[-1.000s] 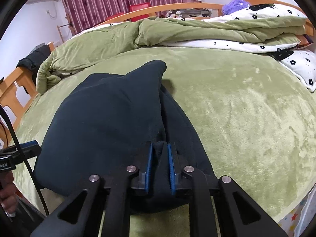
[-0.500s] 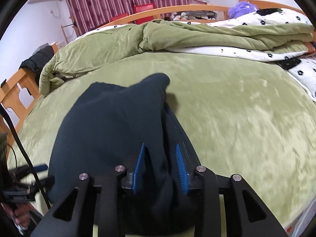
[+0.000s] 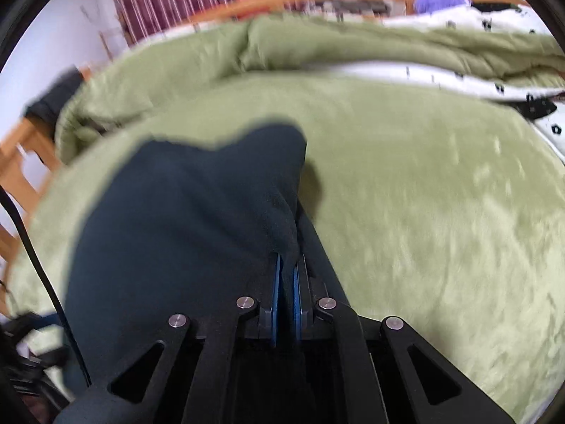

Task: Fold small clothes
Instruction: 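Hold the folded edge with the right tool and press it flat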

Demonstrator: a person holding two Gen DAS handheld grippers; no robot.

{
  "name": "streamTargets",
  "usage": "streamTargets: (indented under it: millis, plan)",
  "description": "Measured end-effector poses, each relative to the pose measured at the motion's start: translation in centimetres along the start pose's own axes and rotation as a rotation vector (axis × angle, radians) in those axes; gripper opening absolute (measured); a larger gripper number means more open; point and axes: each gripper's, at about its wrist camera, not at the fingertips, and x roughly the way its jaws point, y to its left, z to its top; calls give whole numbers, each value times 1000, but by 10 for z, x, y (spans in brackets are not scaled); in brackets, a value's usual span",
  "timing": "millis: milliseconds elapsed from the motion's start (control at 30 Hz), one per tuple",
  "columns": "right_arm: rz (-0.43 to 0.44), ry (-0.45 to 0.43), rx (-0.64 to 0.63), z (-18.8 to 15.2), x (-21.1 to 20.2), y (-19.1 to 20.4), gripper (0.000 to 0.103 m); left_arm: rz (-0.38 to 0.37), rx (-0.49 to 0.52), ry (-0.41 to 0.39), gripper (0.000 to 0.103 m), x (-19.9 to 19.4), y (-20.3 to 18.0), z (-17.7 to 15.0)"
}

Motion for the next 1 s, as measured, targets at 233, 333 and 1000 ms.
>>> streamTargets:
  millis: [233, 333, 1000]
  plan:
    - [-94, -31, -31, -1, -19, 4, 20, 30, 14, -19, 79, -5, -2, 0]
    - [-105, -61, -48, -6, -37, 5, 28, 26, 5, -33, 77, -10, -1, 1]
    - [-58, -80, -49, -6, -69, 12, 35, 92, -44, -174, 77, -49, 10, 34]
